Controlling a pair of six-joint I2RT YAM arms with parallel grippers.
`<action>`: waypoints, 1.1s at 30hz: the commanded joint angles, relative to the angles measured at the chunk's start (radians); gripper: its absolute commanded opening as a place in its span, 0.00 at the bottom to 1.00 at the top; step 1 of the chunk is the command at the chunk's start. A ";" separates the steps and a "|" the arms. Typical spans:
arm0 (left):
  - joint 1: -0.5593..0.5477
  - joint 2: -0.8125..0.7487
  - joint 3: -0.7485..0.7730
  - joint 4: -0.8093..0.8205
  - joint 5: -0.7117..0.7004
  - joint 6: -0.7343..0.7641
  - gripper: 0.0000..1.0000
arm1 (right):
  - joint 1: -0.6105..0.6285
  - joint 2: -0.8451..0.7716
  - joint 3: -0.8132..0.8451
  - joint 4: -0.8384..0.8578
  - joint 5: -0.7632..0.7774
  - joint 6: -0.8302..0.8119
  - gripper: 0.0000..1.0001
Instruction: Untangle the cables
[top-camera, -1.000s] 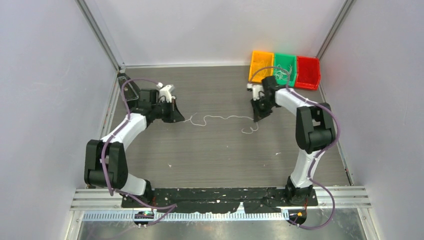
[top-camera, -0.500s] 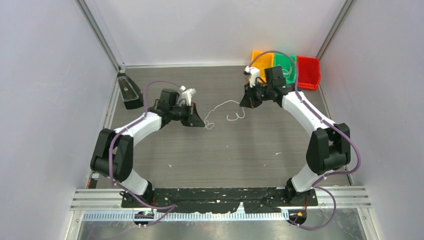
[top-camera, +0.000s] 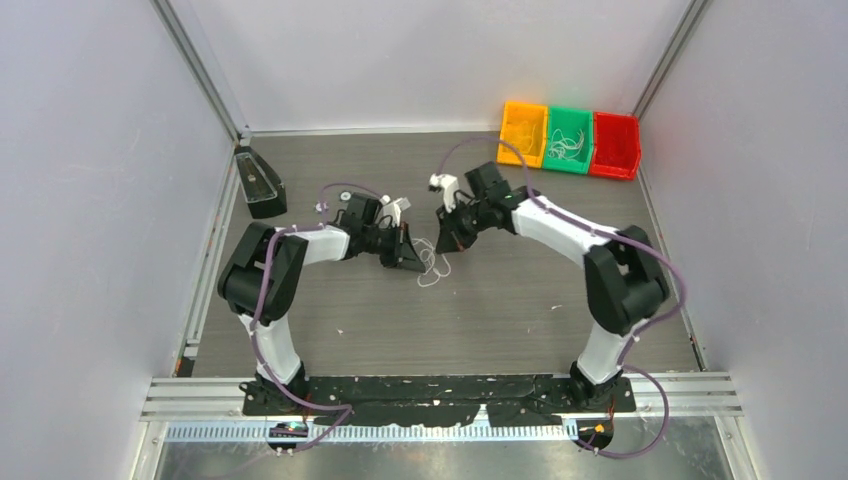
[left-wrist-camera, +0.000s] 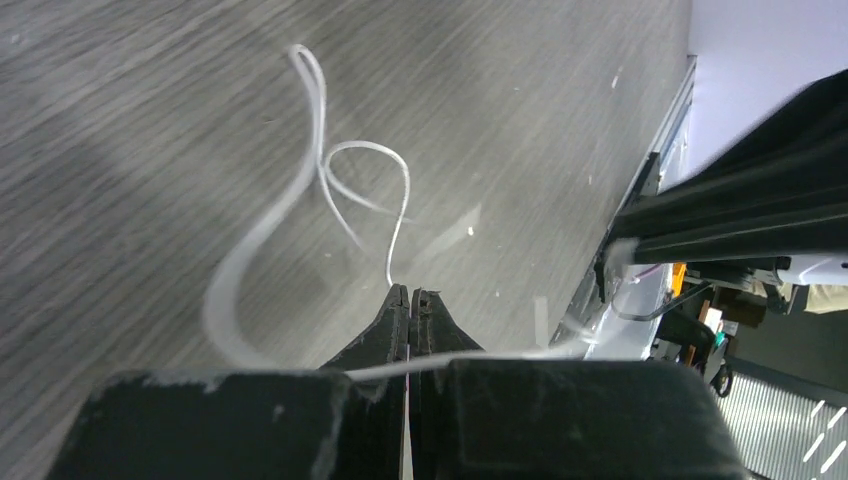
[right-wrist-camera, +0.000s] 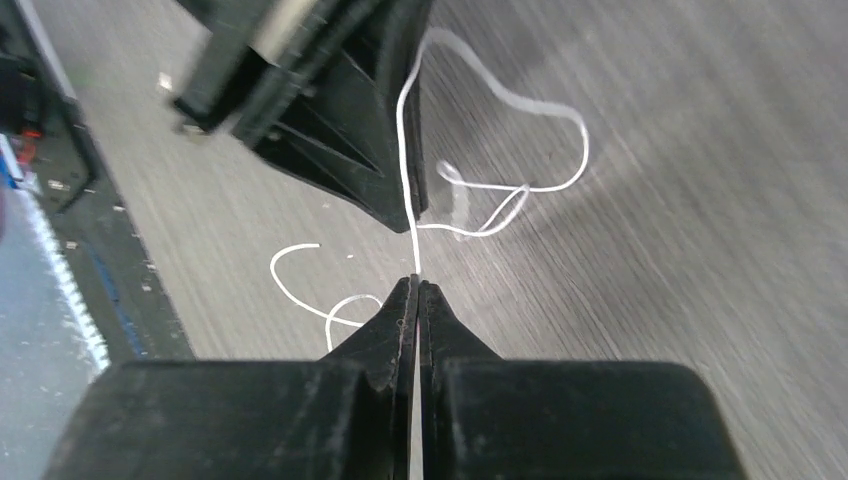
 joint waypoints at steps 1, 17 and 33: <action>0.012 0.033 0.008 0.029 0.022 -0.008 0.00 | 0.048 0.136 0.039 0.025 0.113 -0.015 0.06; 0.043 0.080 0.014 -0.053 0.010 0.072 0.00 | 0.065 0.176 0.050 0.100 0.124 0.004 0.59; 0.047 0.084 0.024 -0.054 0.007 0.078 0.00 | 0.102 0.343 0.117 0.123 0.144 0.040 0.57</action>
